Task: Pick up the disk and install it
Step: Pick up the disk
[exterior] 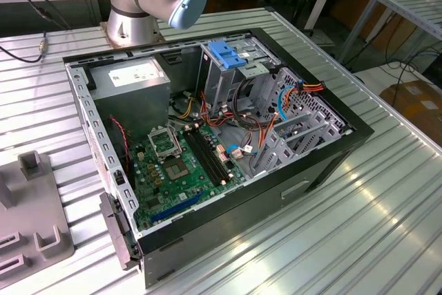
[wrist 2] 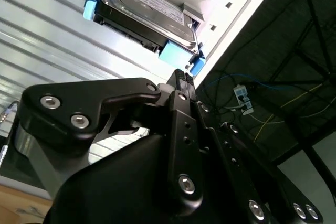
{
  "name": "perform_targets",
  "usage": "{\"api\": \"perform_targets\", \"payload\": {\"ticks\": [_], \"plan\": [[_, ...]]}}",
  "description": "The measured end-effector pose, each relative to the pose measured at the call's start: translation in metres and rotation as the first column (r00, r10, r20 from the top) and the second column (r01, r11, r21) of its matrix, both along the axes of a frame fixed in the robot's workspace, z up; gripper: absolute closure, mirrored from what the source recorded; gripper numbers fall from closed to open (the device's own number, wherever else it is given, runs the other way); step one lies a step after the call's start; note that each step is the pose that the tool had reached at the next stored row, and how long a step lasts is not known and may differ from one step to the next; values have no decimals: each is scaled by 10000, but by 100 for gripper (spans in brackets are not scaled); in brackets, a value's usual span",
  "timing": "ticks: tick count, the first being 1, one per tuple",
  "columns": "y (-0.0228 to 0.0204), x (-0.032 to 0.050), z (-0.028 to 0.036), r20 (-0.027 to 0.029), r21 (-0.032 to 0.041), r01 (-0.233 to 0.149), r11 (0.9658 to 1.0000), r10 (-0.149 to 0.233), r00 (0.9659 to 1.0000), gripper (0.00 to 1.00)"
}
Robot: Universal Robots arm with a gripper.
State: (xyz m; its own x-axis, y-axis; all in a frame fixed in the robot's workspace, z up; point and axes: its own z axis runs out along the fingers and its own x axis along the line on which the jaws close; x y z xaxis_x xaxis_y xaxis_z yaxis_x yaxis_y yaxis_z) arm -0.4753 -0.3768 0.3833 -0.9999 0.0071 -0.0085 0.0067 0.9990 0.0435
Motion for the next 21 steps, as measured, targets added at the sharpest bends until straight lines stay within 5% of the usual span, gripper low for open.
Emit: {"api": "perform_targets", "payload": {"ticks": [2, 3, 5, 7, 10, 12, 13, 14, 16, 18, 19, 20, 21], "plan": [[0, 1, 1, -1, -1, -643, 9979, 643, 9979, 90], [0, 0, -1, 1, 0, -1084, 9941, 1084, 9941, 90], [0, 1, -1, -1, -5, -1838, 9830, 1838, 9830, 90], [0, 1, -3, -1, -5, -2244, 9745, 2244, 9745, 90], [0, 1, -4, -1, -6, -2919, 9564, 2919, 9564, 90], [0, 1, -9, 2, -6, -3685, 9296, 3685, 9296, 90], [0, 1, -11, 2, -6, -3937, 9193, 3937, 9193, 90], [0, 1, -11, 2, -6, -4081, 9129, 4081, 9129, 90], [0, 1, -17, 3, -7, -4809, 8768, 4809, 8768, 90], [0, 1, -21, 3, -8, -5177, 8556, 5177, 8556, 90], [0, 1, -24, 3, -8, -5495, 8355, 5495, 8355, 90], [0, 1, -26, 3, -9, -5734, 8192, 5734, 8192, 90], [0, 1, -28, 3, -9, -5889, 8082, 5889, 8082, 90]]}}
